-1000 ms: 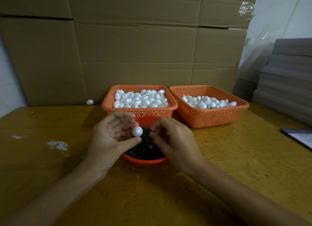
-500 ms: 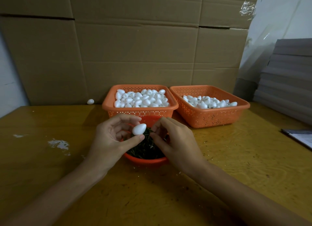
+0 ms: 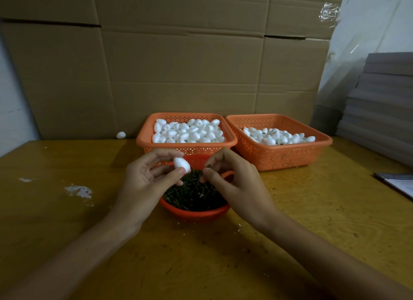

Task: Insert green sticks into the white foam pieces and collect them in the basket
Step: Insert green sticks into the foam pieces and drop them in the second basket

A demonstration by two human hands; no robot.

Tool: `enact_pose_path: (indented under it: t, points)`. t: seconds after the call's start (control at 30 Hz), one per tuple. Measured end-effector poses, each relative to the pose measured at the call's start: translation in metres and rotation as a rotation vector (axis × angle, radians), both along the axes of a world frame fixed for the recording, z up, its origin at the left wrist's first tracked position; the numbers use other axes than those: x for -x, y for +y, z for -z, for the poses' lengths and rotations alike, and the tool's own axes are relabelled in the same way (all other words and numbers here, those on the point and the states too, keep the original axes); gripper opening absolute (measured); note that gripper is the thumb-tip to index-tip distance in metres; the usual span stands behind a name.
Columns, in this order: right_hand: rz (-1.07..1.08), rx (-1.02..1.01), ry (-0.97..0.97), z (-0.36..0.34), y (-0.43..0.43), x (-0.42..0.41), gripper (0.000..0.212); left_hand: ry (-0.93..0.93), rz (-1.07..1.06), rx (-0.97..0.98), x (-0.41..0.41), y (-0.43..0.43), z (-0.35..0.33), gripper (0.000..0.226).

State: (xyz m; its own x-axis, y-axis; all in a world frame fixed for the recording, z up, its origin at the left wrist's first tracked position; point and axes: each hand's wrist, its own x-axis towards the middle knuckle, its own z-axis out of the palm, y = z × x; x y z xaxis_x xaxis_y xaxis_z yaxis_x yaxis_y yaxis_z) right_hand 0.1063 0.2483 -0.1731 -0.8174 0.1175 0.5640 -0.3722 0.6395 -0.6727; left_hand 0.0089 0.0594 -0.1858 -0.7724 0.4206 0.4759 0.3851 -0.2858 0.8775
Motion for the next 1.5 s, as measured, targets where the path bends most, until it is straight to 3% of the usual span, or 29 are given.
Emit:
enact_pose_path:
  t: [0.23,0.43,0.67,1.07,1.3,1.5]
  points:
    - [-0.104,0.092,-0.028,-0.001,0.0019,0.0005,0.008,-0.003,-0.031,-0.019,0.0027,0.0002,0.002,0.026]
    - [-0.07,0.15,0.034,0.0004,0.0033,0.0028,0.008,0.012,-0.045,-0.015,0.0032,0.0003,0.0035,0.022]
    - [-0.093,0.245,0.038,0.0013,0.0031,0.0031,0.012,0.008,-0.033,-0.013,-0.0005,0.0005,0.0003,0.035]
    - [-0.125,0.309,0.029,0.0039,0.0041,0.0047,0.011,-0.03,0.003,-0.047,-0.0009,-0.0013,-0.0008,0.025]
    - [-0.062,0.232,0.044,0.0051,0.0033,0.0034,0.011,0.015,0.037,-0.019,-0.0003,-0.0016,0.0014,0.028]
    - [0.003,0.029,0.066,0.0037,0.0031,0.0014,0.011,0.085,0.019,0.014,0.0008,-0.0015,0.0042,0.027]
